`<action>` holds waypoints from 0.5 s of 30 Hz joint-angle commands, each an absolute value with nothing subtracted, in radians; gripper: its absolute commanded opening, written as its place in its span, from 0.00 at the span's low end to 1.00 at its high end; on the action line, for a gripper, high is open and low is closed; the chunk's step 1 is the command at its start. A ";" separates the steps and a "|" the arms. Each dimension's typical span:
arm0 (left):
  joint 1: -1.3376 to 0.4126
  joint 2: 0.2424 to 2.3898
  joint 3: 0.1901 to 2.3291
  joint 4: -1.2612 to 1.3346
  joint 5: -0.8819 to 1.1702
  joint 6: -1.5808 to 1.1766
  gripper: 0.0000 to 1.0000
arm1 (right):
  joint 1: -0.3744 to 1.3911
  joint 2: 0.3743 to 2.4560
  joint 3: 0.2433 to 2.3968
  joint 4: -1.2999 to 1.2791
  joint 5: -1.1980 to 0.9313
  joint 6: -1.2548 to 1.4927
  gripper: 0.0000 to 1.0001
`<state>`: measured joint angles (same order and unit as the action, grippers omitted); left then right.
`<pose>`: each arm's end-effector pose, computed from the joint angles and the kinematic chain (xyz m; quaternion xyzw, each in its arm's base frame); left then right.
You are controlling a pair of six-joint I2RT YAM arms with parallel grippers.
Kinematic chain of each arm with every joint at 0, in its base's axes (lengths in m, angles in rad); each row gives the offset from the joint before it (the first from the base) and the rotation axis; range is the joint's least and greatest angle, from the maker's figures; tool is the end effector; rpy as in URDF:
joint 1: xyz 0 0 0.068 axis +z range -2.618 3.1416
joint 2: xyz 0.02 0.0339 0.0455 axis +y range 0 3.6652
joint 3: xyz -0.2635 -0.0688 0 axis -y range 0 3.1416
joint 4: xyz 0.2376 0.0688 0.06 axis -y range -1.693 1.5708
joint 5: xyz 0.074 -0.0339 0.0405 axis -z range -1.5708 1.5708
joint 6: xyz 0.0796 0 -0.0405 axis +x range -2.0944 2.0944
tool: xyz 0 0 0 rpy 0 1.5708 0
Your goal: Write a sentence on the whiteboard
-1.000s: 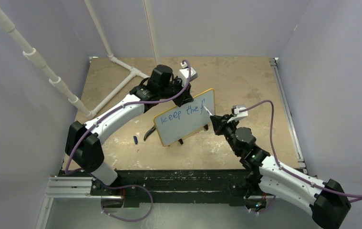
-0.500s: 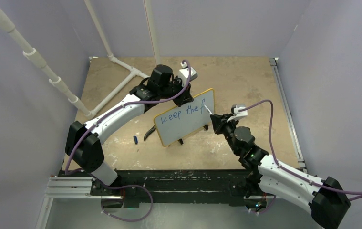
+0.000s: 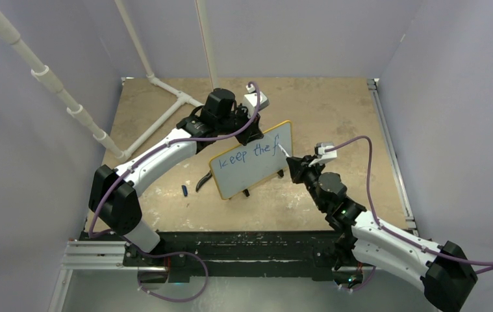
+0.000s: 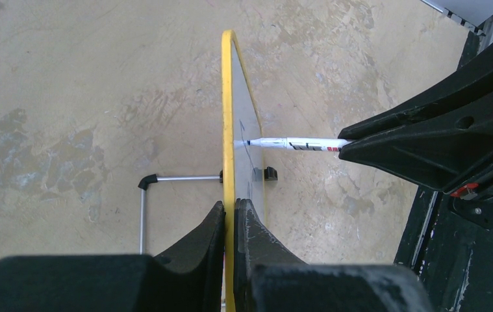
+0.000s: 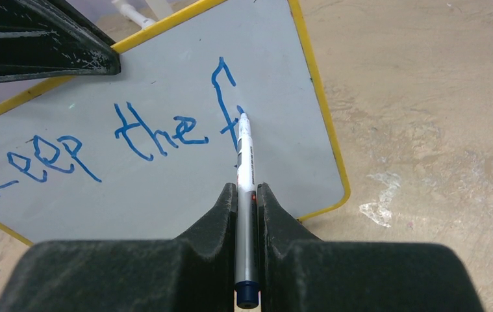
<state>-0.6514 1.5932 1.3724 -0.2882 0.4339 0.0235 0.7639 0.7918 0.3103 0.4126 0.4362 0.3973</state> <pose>0.2967 -0.2683 0.3122 0.3817 0.7586 -0.3292 0.4129 0.1814 0.1272 0.2341 0.0151 0.7287 0.2332 0.6438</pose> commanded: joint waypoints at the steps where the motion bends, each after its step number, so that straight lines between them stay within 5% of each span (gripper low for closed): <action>1: -0.662 1.592 1.374 -0.267 0.466 0.049 0.00 | 0.764 0.786 0.314 0.399 0.446 0.421 0.00; 15: -0.661 1.590 1.376 -0.266 0.462 0.049 0.00 | 0.764 0.789 0.309 0.366 0.440 0.444 0.00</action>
<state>-0.6514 1.5932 1.3724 -0.2882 0.4332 0.0235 0.7639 0.7918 0.3103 0.3763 0.4358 0.4263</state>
